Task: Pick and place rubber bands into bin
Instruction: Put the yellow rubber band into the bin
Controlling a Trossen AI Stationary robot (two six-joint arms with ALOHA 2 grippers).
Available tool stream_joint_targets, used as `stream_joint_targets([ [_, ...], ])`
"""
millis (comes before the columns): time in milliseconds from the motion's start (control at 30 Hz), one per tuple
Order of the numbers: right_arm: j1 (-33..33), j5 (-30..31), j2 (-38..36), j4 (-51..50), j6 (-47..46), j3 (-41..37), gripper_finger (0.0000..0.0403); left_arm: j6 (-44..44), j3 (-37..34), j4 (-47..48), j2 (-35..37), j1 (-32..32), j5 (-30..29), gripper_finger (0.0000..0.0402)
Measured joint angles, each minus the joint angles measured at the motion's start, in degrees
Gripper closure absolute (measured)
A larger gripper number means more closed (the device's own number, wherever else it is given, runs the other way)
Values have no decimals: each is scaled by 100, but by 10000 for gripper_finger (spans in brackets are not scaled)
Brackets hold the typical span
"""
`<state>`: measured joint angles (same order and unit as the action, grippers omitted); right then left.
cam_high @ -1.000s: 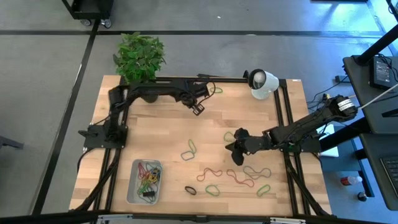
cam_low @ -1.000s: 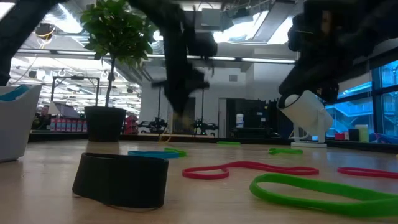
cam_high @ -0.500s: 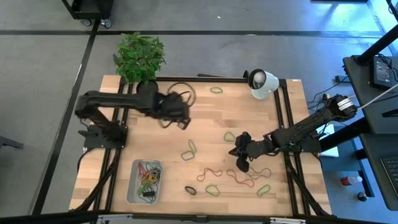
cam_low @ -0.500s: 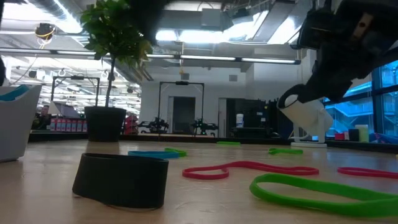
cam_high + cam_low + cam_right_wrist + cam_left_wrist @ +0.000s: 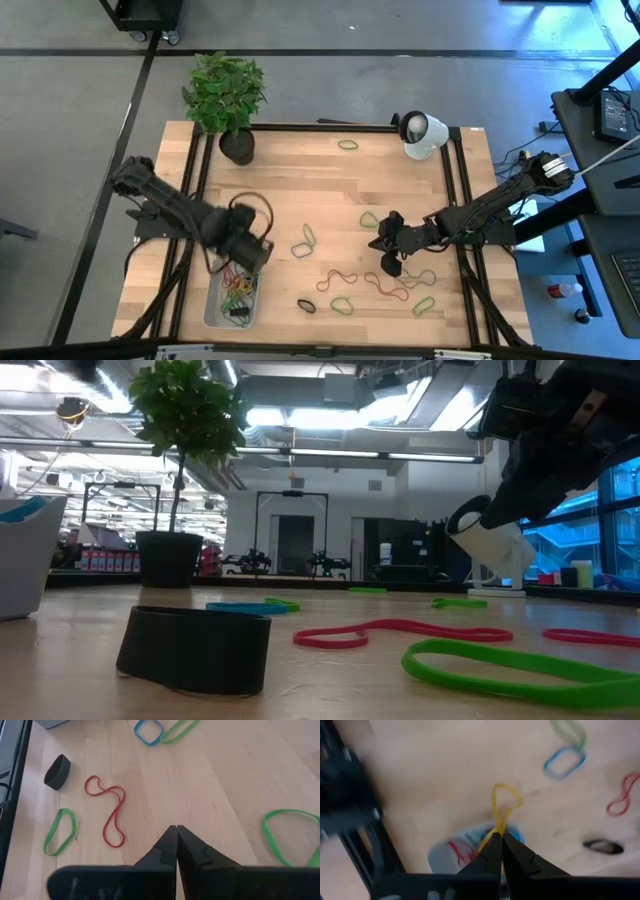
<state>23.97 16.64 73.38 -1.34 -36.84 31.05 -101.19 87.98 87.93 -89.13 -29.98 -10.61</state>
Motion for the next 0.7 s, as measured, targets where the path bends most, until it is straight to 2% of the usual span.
stream_joint_targets([
  [200, 0, 1, 0, 11, 0, 0, 396, -1256, -757, -985, -135, -784, 577, 399],
  [400, 0, -9, 0, 11, -31, 0, 396, -2184, -1500, -1986, -311, -1245, 610, 398],
  [567, 0, -107, 0, 14, -159, 0, 396, -2365, -1743, -2113, -511, -1370, 873, 393],
  [700, 11, -257, 0, 13, -173, 0, 396, -2367, -1814, -2106, -556, -1364, 977, 360],
])
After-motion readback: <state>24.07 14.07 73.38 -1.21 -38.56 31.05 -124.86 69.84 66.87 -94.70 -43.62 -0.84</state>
